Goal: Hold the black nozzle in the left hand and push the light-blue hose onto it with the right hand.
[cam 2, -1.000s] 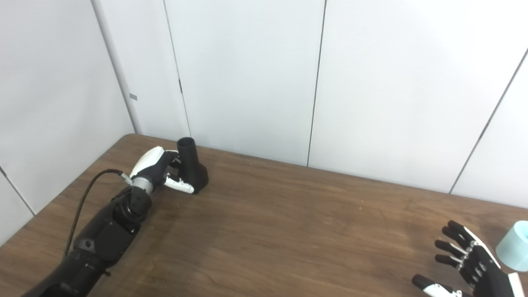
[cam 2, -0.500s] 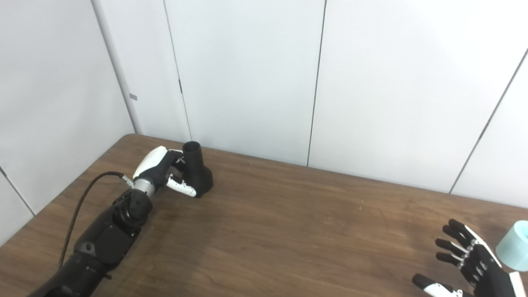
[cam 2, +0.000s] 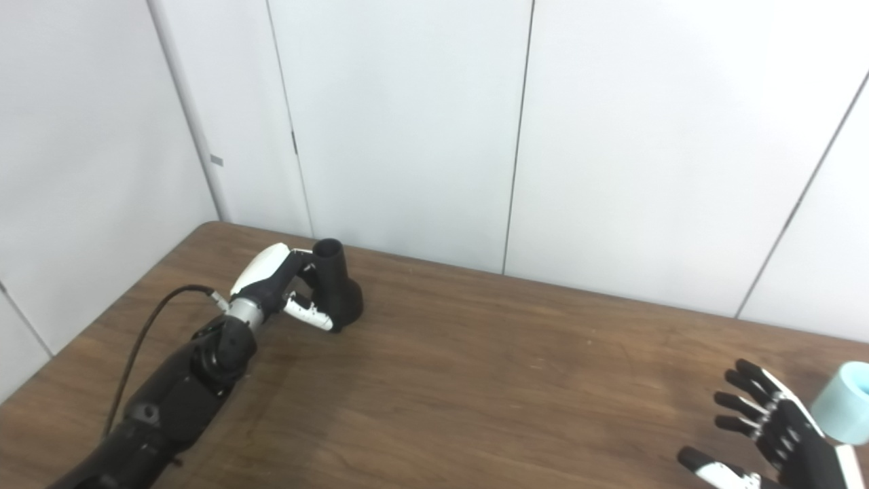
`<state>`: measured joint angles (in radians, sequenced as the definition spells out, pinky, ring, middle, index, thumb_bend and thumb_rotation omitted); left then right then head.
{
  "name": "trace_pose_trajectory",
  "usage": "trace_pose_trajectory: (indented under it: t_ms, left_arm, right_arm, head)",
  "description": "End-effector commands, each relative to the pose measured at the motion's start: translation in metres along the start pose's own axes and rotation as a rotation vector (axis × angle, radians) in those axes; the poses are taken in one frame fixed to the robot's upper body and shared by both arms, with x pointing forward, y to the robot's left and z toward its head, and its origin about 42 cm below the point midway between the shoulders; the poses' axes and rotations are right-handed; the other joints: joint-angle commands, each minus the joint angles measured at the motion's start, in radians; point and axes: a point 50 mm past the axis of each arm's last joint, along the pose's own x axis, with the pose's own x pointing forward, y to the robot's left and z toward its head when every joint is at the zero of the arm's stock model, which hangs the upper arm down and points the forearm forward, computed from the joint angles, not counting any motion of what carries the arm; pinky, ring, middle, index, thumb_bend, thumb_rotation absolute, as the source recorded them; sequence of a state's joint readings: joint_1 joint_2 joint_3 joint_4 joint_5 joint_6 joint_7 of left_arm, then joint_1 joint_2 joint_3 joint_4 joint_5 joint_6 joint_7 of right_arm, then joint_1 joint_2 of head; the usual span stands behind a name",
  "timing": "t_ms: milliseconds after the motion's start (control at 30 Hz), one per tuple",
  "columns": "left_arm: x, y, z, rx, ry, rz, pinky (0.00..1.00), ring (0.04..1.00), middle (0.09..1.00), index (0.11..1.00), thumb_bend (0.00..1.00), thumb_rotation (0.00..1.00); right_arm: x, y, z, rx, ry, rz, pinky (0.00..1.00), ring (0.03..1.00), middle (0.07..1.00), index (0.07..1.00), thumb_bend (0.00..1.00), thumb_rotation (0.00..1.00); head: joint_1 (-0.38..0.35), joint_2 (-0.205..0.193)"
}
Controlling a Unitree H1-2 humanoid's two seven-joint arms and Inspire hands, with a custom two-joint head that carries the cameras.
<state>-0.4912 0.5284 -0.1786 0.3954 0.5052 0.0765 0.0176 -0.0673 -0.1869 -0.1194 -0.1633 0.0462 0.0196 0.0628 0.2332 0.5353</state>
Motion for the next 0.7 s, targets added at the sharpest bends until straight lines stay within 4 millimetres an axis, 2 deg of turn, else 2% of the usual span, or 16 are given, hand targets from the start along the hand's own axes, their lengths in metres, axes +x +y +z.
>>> trace_pose_trajectory:
  t_ms: [0,100,267,367,533,667]
  left_arm:
    - [-0.001,-0.011,0.020,0.028,-0.081,-0.045,1.00,0.623,0.481,0.488,0.53,0.00]
    - [-0.004,-0.024,0.033,0.021,-0.136,-0.100,1.00,0.625,0.484,0.486,0.53,0.00]
    - [-0.011,-0.063,0.073,-0.032,-0.272,-0.238,1.00,0.626,0.483,0.485,0.53,0.00]
    - [-0.016,-0.080,0.092,-0.077,-0.332,-0.286,1.00,0.622,0.476,0.488,0.53,0.00]
    - [-0.024,-0.097,0.114,-0.142,-0.391,-0.339,1.00,0.616,0.466,0.493,0.53,0.00]
    - [-0.037,-0.117,0.139,-0.156,-0.472,-0.420,1.00,0.600,0.474,0.490,0.53,0.00]
  right_arm:
    - [0.009,-0.001,0.018,0.004,-0.081,-0.015,0.65,0.745,0.821,0.825,0.77,0.15]
    - [0.009,0.000,0.019,0.006,-0.075,-0.020,0.65,0.743,0.820,0.824,0.77,0.15]
    - [0.009,0.003,0.027,0.009,-0.030,-0.036,0.66,0.742,0.808,0.817,0.78,0.16]
    - [0.011,0.004,0.028,0.007,-0.043,-0.036,0.64,0.740,0.806,0.816,0.78,0.16]
    - [0.014,0.006,0.030,0.012,-0.063,-0.036,0.61,0.737,0.802,0.817,0.78,0.17]
    - [0.014,0.013,0.035,0.032,-0.079,-0.041,0.60,0.727,0.801,0.817,0.77,0.15]
  head:
    - [-0.004,0.003]
    - [-0.019,0.008]
    - [-0.064,0.021]
    - [-0.087,0.028]
    - [-0.104,0.035]
    - [-0.164,0.055]
